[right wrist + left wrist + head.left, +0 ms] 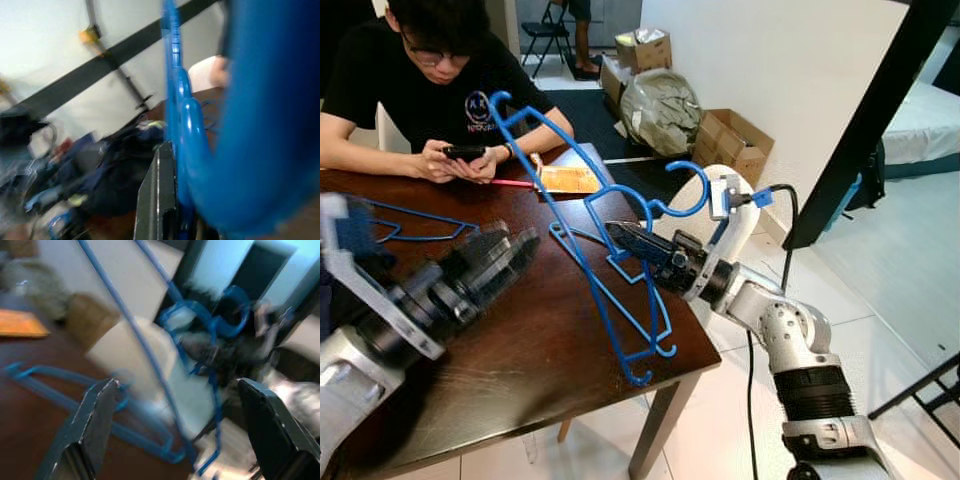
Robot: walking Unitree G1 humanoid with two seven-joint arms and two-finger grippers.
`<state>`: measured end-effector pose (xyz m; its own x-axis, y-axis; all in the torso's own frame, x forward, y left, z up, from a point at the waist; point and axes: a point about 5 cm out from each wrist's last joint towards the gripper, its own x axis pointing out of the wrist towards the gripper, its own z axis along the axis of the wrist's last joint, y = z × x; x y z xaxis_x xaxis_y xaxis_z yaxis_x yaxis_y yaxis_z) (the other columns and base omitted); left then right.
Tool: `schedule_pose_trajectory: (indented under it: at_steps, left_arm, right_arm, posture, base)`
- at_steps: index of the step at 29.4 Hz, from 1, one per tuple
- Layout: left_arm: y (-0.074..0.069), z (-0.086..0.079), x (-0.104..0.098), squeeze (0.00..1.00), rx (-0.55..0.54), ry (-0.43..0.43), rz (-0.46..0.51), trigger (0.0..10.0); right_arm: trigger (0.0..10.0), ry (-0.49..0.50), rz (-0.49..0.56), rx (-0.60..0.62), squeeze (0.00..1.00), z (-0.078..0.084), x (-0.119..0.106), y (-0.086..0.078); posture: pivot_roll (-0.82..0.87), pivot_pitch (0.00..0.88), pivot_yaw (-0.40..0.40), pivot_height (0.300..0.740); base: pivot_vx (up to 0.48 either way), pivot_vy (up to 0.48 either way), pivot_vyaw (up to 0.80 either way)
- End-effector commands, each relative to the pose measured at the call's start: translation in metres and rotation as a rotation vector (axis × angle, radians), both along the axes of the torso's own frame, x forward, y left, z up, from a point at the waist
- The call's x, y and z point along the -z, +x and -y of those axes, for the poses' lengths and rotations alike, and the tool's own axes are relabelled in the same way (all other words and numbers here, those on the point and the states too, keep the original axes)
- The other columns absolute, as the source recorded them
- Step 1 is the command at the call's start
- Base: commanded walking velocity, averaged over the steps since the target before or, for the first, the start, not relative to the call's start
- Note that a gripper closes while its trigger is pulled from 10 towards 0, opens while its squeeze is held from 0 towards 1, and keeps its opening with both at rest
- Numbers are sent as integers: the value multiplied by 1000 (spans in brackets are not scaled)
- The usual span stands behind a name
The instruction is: Hang hanger
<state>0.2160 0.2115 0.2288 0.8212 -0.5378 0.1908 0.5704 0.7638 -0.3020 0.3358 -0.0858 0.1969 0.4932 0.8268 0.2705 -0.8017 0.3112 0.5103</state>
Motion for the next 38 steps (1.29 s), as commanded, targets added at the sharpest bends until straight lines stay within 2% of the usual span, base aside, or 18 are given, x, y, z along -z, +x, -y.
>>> schedule_pose_trajectory:
  at_steps: [1, 3, 4, 6, 7, 9, 10, 11, 12, 13, 15, 17, 21, 28, 31, 36, 38]
  left_arm:
    - [6, -6, 6, 1000, -96, 65, -16, 10000]
    - [6, -6, 6, 1000, -96, 65, -16, 10000]
    - [13, -20, 8, 1000, -266, 128, -9, 10000]
    - [13, -20, 8, 1000, -266, 128, -9, 10000]
    - [19, -32, 8, 0, -439, 238, 11, 10000]
    - [19, -32, 8, 0, -439, 238, 11, 10000]
    - [21, -39, 9, 0, -598, 326, 33, 10000]
    - [21, -39, 9, 0, -598, 326, 33, 10000]
    - [22, -45, 9, 0, -732, 410, 47, 10000]
    - [20, -48, 11, 0, -828, 458, 52, 10000]
    - [20, -48, 11, 0, -828, 458, 52, 10000]
    - [15, -54, 12, 0, -966, 512, 45, 10000]
    - [9, -56, 10, 0, -1061, 551, 61, 10000]
    - [7, -55, 7, 0, -1139, 577, 90, 10000]
    - [3, -66, 16, 0, -1229, 531, 42, 10000]
    - [2, -74, 20, 0, -1269, 495, 12, 10000]
    - [1, -91, 16, 0, -1349, 433, -1, 10000]
  right_arm:
    - [0, 6, -15, 105, 0, 9, 1, 9]
    - [0, 6, -15, 105, 0, 9, 1, 9]
    - [10000, 7, -13, 165, 0, 14, 1, 14]
    - [10000, 7, -13, 165, 0, 14, 1, 14]
    - [10000, -16, 13, 204, 0, 20, 1, 17]
    - [10000, -16, 13, 204, 0, 20, 1, 17]
    - [10000, -36, 19, 227, 0, 24, 5, 17]
    - [10000, -36, 19, 227, 0, 24, 5, 17]
    - [10000, -51, 21, 236, 0, 28, 10, 16]
    - [10000, -58, 19, 241, 0, 31, 14, 14]
    - [10000, -58, 19, 241, 0, 31, 14, 14]
    - [10000, -59, 22, 254, 0, 37, 20, 12]
    - [10000, -56, 30, 282, 0, 43, 23, 13]
    - [10000, -32, -1, 319, 0, 47, 27, 17]
    - [10000, -14, -51, 357, 0, 50, 31, 21]
    - [10000, -11, -62, 362, 0, 49, 33, 22]
    - [10000, -22, -49, 357, 0, 47, 33, 21]
  posture:
    - [185, 8, -81, 740]
    - [185, 8, -81, 740]
    - [183, 7, -83, 740]
    - [183, 7, -83, 740]
    - [184, 4, -82, 740]
    - [184, 4, -82, 740]
    - [185, 0, -87, 740]
    - [185, 0, -87, 740]
    - [186, 0, -87, 740]
    - [186, 0, -88, 740]
    - [186, 0, -88, 740]
    - [184, 0, -89, 740]
    - [183, 0, -88, 740]
    - [182, 0, -95, 740]
    - [184, 0, -99, 740]
    - [182, 0, -101, 740]
    - [180, 0, -103, 740]
  base:
    - [0, 0, 0]
    - [0, 0, 0]
    - [0, 0, 0]
    - [0, 0, 0]
    - [0, 0, 800]
    - [0, 0, 800]
    - [0, 0, 800]
    - [0, 0, 800]
    - [0, 0, 800]
    - [0, 0, 800]
    - [0, 0, 800]
    - [0, 0, 800]
    - [0, 0, 800]
    - [0, 0, 800]
    - [0, 0, 533]
    - [0, 0, 0]
    - [0, 0, 0]
